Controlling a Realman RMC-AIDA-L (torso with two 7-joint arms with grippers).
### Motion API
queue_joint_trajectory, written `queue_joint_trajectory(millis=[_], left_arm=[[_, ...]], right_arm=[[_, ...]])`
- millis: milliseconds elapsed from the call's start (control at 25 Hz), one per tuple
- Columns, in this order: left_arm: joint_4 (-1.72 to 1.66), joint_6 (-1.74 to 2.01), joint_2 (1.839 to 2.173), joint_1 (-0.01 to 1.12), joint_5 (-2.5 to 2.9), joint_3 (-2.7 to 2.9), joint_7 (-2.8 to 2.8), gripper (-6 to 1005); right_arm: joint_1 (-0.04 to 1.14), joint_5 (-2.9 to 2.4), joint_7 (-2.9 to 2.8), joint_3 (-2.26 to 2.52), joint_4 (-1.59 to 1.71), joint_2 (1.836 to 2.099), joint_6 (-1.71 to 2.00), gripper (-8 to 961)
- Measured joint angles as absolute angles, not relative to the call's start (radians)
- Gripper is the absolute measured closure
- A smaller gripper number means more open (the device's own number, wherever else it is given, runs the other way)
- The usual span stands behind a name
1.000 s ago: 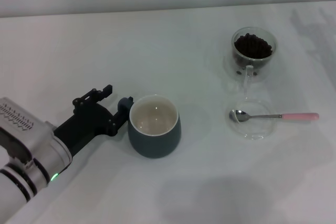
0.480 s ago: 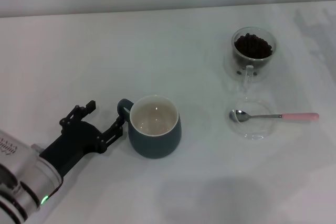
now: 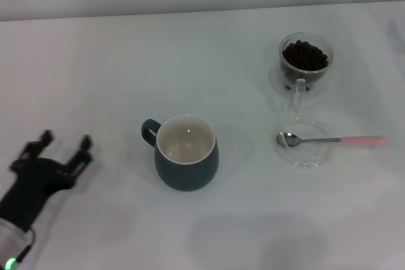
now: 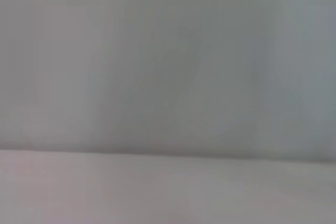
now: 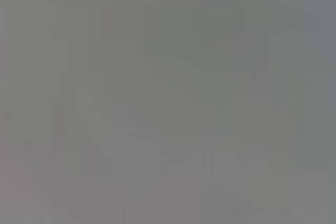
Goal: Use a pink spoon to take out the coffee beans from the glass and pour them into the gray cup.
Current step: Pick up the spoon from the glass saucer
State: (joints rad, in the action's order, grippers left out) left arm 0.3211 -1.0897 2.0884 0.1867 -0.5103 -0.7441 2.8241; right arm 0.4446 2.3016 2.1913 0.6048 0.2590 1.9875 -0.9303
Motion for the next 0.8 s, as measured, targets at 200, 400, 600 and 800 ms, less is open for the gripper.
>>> queue_joint_trajectory(millis=[200,400,600,800], left_arm=[[0.293,-1.141,2.09,0.168,-0.696,-0.743,2.822,185],[0.254,-1.203,2.083,0.213,-0.741,-0.744,2.824,187],[0.199,-1.217,2.081,0.267,-0.753,-0.764,2.818,189],[0.189,-1.21,2.08,0.316,-0.814,-0.802,2.786,191]], right_arm=[[0.326,2.301,1.926,0.722,0.277,1.947,-1.037,104],[0.197,2.294,1.791,0.733,0.272,1.946,-1.195,116],[0.121,2.195,1.747,0.739,0.257,1.951,-1.329,186],[0.085,2.129,1.759,0.737,0.175,1.97,-1.389,204]])
